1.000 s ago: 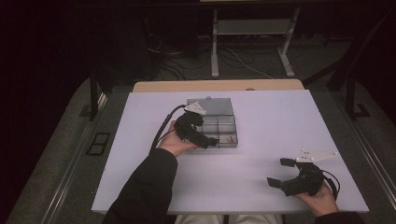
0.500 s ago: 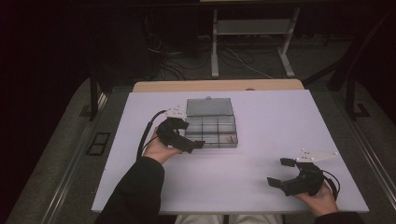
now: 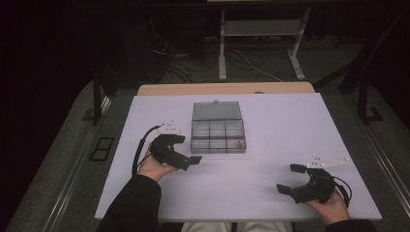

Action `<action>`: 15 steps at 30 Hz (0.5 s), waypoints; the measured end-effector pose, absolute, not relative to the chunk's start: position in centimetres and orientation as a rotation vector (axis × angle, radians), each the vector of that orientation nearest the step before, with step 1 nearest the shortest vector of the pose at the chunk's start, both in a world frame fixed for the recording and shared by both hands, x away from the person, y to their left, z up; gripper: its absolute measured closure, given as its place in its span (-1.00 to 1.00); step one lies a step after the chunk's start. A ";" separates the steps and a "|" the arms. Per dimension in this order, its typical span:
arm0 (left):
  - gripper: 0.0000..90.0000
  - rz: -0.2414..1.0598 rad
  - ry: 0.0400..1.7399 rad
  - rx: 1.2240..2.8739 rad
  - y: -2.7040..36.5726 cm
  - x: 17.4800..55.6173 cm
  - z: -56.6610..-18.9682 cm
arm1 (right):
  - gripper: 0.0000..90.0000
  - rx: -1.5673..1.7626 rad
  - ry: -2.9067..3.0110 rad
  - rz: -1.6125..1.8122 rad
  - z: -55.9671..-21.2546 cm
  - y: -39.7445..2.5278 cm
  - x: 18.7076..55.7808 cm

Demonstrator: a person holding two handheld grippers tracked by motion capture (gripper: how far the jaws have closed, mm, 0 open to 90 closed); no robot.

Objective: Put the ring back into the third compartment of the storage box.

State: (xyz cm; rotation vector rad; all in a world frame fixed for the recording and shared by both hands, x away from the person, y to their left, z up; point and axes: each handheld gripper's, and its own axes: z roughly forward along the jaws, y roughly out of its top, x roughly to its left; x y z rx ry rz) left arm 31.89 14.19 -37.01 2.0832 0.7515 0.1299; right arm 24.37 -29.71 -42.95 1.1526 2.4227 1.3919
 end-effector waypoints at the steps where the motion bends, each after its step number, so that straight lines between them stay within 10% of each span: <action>1: -1.00 0.130 0.757 2.075 14.3 31.7 -37.1 | -0.99 1.152 2.423 1.392 -43.0 -29.7 24.4; 15: -1.00 0.132 0.828 2.022 18.0 28.5 -39.6 | -0.99 1.149 2.423 1.388 -43.0 -29.8 24.3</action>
